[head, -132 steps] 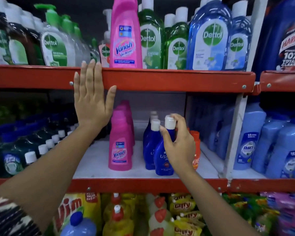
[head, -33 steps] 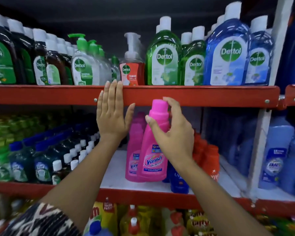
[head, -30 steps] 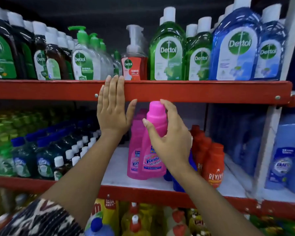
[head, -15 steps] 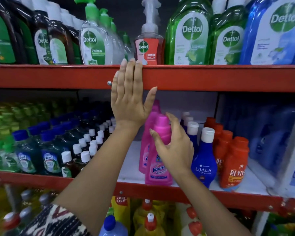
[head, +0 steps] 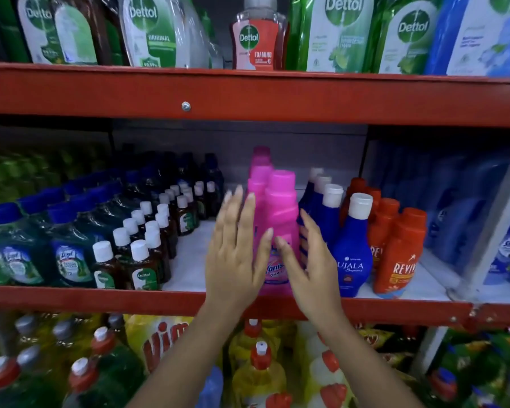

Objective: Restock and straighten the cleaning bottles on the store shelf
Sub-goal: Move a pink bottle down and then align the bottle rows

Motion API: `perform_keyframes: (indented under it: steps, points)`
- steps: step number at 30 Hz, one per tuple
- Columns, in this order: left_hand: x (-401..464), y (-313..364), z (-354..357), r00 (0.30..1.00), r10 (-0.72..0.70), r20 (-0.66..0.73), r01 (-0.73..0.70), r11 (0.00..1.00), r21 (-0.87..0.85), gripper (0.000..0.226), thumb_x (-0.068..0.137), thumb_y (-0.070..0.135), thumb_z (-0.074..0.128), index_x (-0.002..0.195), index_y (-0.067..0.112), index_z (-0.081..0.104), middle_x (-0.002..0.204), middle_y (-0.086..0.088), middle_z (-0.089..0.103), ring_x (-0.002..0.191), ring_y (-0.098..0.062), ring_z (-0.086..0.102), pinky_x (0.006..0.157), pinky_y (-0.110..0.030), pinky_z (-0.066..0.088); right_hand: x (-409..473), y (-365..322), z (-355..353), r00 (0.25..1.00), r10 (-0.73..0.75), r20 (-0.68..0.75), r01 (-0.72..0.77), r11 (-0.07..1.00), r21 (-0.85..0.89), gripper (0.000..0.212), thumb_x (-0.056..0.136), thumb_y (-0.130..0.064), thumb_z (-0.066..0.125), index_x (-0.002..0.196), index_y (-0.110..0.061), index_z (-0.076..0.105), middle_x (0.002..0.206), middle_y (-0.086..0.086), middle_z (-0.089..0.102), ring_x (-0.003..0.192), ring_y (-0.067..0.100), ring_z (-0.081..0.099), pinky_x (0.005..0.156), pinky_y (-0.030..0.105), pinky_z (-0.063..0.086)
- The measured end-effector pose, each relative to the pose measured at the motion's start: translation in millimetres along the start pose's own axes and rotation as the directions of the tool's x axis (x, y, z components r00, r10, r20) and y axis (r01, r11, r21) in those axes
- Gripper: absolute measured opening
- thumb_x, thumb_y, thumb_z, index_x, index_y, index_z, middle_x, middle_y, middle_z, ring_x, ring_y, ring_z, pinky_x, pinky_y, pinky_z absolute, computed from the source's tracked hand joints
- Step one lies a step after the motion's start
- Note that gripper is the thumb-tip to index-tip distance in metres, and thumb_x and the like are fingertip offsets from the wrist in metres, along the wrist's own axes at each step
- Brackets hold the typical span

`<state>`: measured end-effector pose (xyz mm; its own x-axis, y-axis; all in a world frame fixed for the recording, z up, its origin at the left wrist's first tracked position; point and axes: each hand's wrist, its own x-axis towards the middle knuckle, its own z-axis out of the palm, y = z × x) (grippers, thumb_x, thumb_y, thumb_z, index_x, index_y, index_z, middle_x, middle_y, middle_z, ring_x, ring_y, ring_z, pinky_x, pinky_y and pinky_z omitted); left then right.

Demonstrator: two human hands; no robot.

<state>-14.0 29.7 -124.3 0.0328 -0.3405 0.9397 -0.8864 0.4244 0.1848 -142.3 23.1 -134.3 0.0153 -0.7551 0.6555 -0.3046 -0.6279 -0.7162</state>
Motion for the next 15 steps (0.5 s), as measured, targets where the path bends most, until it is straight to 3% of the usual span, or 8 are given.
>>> perform_keyframes:
  steps: [2,4,6,10,15]
  points:
    - [-25,2,6,0.982,-0.154,0.112,0.169,0.976,-0.141,0.05,0.101,0.035,0.041,0.146,0.012,0.037,0.151,-0.008,0.04,0.141,-0.015,0.034,0.117,-0.021,0.026,-8,9,1,0.999,0.043,-0.005,-0.042,0.998,0.036,0.052,0.093,-0.043,0.058,0.141,-0.034,0.039,0.136,-0.011,0.056,0.124,0.0,0.053,0.102,0.039,0.05]
    - [-39,5,10,0.934,-0.302,0.192,0.348,0.891,-0.291,0.04,0.102,0.036,0.041,0.138,0.019,0.045,0.138,-0.001,0.051,0.13,-0.01,0.046,0.105,-0.03,0.041,-13,15,1,0.997,0.074,-0.009,-0.073,0.996,0.047,0.043,0.092,-0.041,0.062,0.131,-0.039,0.046,0.125,-0.019,0.061,0.115,-0.004,0.058,0.097,0.037,0.053]
    - [-45,6,13,0.897,-0.373,0.236,0.44,0.806,-0.396,0.036,0.103,0.036,0.043,0.134,0.02,0.048,0.127,0.005,0.056,0.121,-0.008,0.053,0.097,-0.034,0.047,-15,20,2,0.995,0.099,-0.019,-0.098,0.994,0.054,0.037,0.09,-0.039,0.064,0.125,-0.036,0.051,0.117,-0.02,0.065,0.109,-0.003,0.061,0.092,0.037,0.056]
    - [-44,4,12,0.887,-0.394,0.242,0.462,0.754,-0.466,0.03,0.103,0.031,0.047,0.131,0.022,0.053,0.122,0.01,0.062,0.115,-0.009,0.059,0.093,-0.031,0.053,-14,23,6,0.994,0.101,-0.042,-0.099,0.994,0.036,0.038,0.09,-0.038,0.066,0.124,-0.027,0.056,0.115,-0.014,0.068,0.104,0.002,0.065,0.085,0.031,0.058]
    - [-44,-6,7,0.887,-0.42,0.191,0.459,0.766,-0.449,0.029,0.1,0.027,0.052,0.127,0.019,0.058,0.116,0.008,0.065,0.108,-0.004,0.061,0.087,-0.018,0.051,-15,18,20,0.996,0.083,-0.039,-0.084,0.996,-0.021,0.041,0.091,-0.039,0.064,0.127,-0.022,0.054,0.117,-0.008,0.067,0.104,0.002,0.065,0.083,0.019,0.055]
